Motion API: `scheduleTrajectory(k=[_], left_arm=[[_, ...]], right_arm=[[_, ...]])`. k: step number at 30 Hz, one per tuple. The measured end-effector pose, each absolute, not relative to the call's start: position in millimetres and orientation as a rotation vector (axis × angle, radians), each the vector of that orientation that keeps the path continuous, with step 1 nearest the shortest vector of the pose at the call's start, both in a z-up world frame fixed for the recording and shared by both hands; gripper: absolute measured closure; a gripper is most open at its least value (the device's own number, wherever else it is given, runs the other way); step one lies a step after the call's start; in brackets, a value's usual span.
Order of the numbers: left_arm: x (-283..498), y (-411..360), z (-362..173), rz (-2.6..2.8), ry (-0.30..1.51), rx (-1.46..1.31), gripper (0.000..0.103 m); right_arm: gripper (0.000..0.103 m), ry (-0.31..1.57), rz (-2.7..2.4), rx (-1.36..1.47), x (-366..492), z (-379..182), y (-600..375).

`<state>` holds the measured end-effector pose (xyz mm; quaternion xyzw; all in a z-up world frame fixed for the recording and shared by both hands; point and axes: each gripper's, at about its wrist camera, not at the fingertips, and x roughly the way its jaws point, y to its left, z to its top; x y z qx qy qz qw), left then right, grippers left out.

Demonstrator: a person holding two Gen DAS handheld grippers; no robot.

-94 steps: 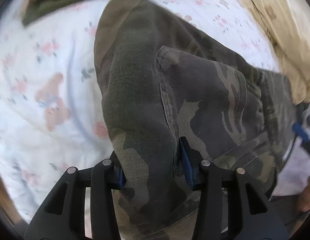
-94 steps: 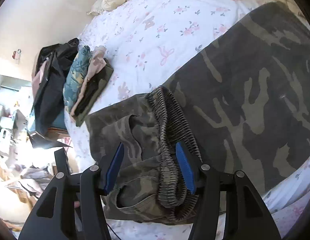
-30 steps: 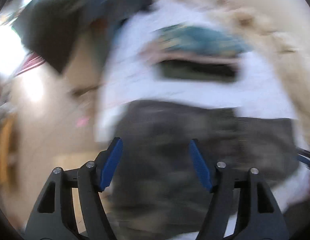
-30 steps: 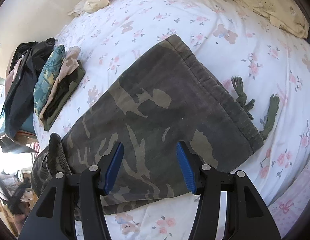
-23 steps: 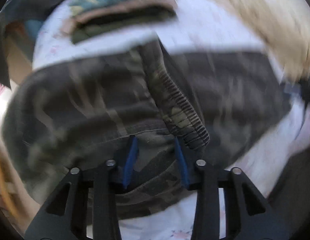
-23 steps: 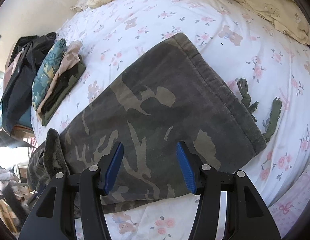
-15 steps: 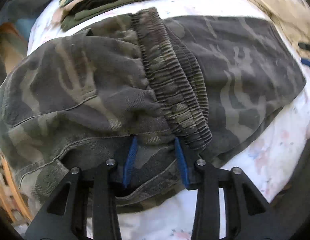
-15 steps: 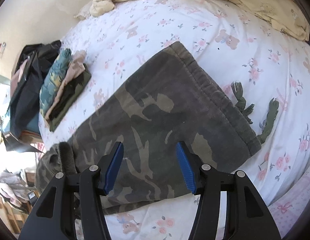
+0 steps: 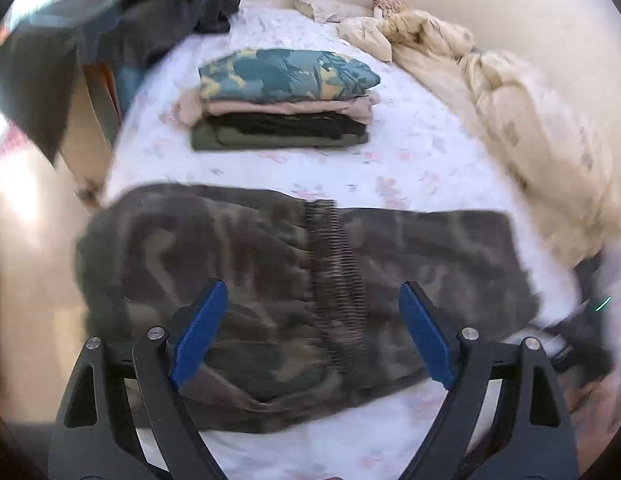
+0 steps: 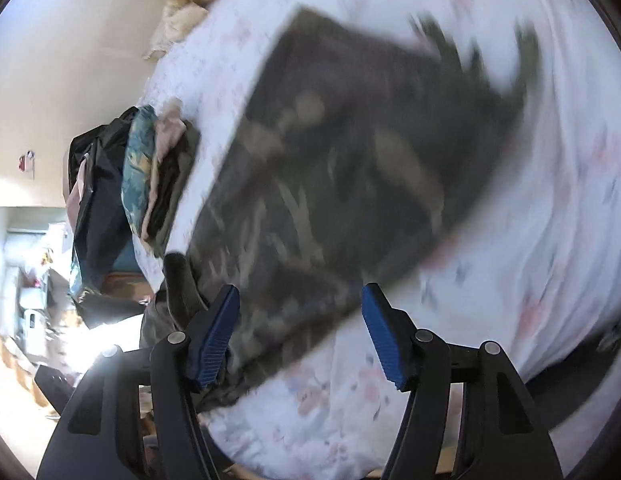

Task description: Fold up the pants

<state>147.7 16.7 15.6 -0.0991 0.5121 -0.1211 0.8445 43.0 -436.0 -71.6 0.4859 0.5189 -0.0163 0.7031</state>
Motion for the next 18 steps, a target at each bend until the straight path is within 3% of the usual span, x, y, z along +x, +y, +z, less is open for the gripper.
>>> scheduleTrajectory(k=[7,18], left_arm=[[158,19,7,-0.298,1.161,-0.336,0.018],[157,45,4,-0.219,1.162,-0.41,0.018]], right_arm=[[0.038,1.236,-0.057,1.108,50,-135,-402],[0.042,0.891,-0.454,1.102,51,-116,-494]])
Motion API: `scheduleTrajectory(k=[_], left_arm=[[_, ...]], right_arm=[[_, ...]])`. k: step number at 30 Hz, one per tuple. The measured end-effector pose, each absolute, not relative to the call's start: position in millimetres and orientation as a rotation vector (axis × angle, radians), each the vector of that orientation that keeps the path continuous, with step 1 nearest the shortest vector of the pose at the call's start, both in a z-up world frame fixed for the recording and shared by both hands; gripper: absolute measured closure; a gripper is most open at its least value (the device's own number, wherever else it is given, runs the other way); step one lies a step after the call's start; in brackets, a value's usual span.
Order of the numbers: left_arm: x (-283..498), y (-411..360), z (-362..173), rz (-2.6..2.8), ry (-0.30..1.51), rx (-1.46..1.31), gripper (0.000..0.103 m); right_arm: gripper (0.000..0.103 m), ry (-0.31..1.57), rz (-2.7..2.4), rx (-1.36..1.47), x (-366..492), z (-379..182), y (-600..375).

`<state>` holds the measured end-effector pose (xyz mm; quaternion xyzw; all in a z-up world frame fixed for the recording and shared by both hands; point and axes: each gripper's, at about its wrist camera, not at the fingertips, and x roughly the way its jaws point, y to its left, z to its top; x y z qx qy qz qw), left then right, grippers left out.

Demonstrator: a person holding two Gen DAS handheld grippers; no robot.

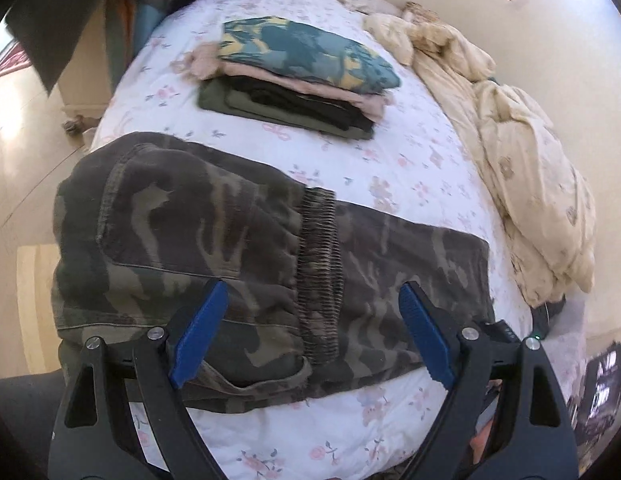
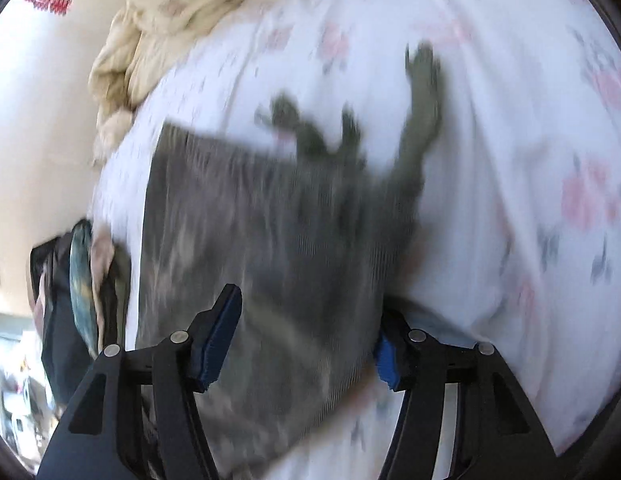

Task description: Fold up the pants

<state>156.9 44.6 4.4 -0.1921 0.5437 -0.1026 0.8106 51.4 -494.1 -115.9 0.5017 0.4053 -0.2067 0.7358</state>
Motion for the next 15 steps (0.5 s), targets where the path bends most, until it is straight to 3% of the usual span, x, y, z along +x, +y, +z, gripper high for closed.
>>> scheduleTrajectory(k=[3,4,6,15], left_arm=[[159,46,-1,-0.193,1.17,-0.408,0.018],[160,45,-3,-0.188,1.176,-0.405,0.018],[161,43,-7,-0.188,1.183,-0.404,0.018],[161,36,-7,-0.206,1.186,-0.375,0.018]], right_arm=[[0.046,0.827,-0.475,1.096,52,-115,-507],[0.067,0.823,-0.487,1.107,52,-116,-509],[0.087,0.813,-0.483,1.089,51,-113,-507],[0.091,0.707,-0.259,0.299,92,3,-391]])
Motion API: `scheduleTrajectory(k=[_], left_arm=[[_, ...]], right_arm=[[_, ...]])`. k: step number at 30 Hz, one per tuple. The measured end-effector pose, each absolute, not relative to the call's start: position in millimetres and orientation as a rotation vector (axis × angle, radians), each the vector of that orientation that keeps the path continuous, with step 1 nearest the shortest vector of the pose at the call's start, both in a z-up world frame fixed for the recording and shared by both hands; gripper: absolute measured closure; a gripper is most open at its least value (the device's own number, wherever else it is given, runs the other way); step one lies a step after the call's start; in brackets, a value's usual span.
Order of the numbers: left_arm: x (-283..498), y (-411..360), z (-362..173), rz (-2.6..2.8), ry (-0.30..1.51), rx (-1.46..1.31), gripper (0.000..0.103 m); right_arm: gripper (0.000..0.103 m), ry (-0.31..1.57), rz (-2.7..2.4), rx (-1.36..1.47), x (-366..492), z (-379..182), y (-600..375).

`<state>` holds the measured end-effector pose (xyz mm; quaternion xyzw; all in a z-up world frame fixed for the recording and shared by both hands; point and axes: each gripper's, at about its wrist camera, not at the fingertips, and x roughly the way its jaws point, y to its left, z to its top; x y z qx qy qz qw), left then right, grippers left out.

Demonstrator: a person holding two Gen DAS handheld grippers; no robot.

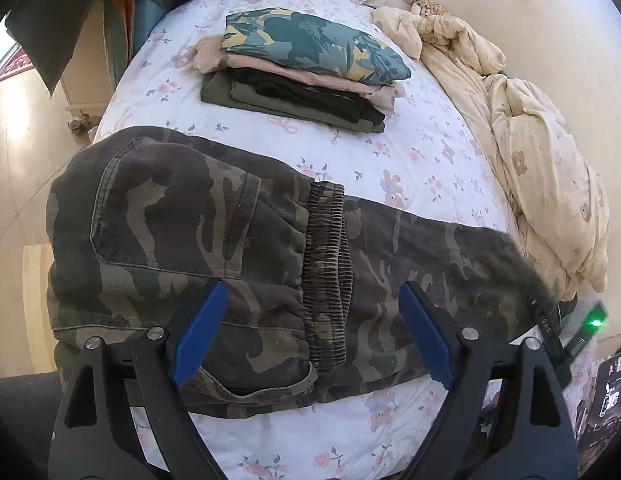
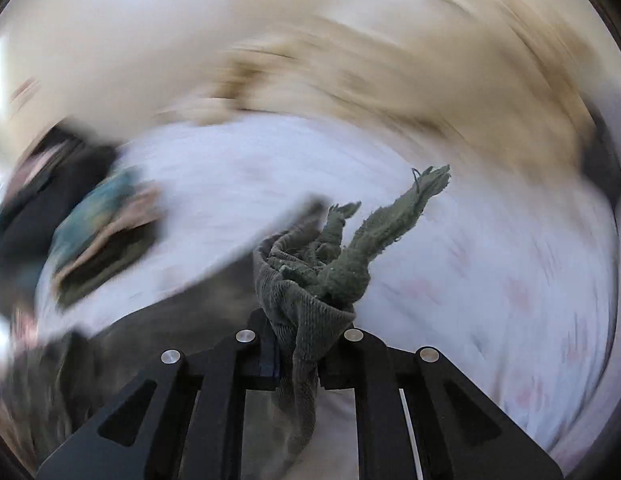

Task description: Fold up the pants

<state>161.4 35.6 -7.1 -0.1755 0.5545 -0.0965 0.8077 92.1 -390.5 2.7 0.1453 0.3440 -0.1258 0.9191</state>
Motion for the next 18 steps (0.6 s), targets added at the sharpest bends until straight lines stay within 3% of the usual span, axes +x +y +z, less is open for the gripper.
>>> scheduleTrajectory(k=[6,14,18], left_arm=[[160,44,-8,-0.202,1.184,-0.381,0.018],[159,69,-17,-0.124,1.195,-0.405,0.018],[157,70,-22,-0.133,1.213,-0.407,0.018]], right_arm=[[0.092,0.682,0.152,-0.182,97,32,-241],[0.091,0.92,0.399,-0.487,80,-67,-121],[0.086,0.912,0.372,-0.509,72,-77,-106]])
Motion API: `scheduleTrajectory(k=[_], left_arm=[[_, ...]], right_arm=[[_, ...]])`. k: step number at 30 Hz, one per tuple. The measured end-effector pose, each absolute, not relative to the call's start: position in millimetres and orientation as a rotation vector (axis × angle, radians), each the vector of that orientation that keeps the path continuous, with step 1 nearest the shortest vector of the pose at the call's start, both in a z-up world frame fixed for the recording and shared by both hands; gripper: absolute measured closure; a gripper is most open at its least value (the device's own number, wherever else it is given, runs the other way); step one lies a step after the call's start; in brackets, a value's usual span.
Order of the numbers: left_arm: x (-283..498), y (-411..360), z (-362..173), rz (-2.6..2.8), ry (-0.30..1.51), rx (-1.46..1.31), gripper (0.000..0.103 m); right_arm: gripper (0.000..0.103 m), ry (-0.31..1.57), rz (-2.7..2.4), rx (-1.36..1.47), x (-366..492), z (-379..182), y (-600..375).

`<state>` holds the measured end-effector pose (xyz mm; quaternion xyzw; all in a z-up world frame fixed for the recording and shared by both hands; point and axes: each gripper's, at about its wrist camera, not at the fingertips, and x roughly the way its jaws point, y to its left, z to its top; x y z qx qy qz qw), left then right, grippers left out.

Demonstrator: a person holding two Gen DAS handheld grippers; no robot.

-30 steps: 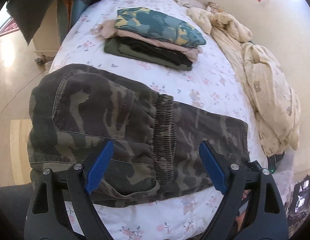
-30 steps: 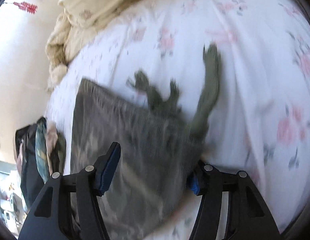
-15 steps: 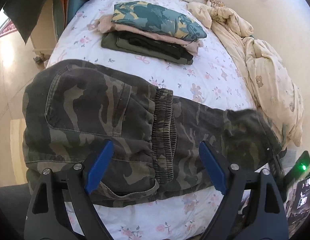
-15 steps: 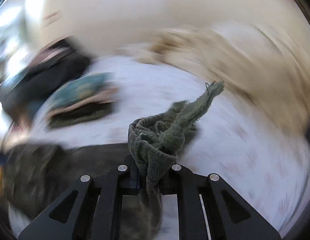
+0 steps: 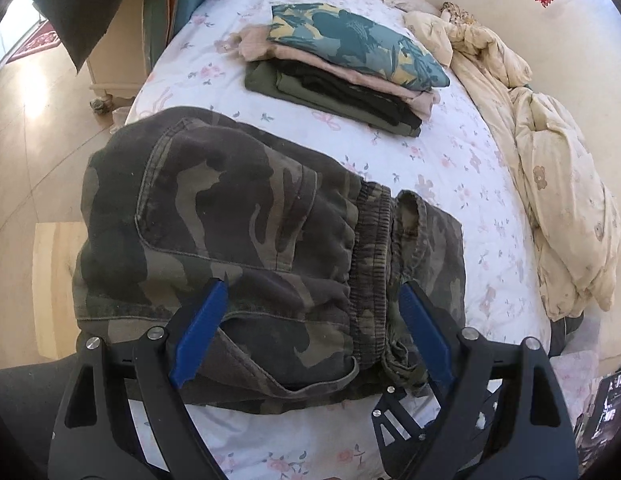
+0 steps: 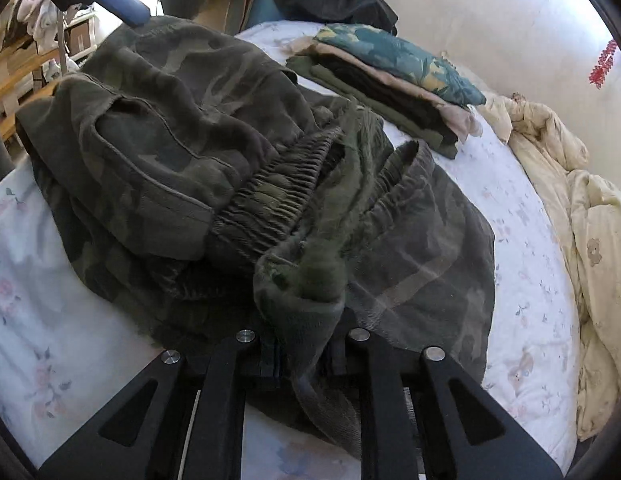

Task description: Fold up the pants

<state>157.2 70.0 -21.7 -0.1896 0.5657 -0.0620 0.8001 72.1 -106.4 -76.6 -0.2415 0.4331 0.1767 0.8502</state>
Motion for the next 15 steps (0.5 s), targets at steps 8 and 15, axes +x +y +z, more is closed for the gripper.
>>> scheduleTrajectory(k=[8,15], left_arm=[[155,65,-17,-0.152,1.203,-0.388,0.018],[157,63,-19,-0.146,1.207,-0.392,0.018]], right_arm=[[0.069,1.133,0.554,-0.296,59,-37,-139],[0.029,1.124,0.673,0.072,54,15,-200]])
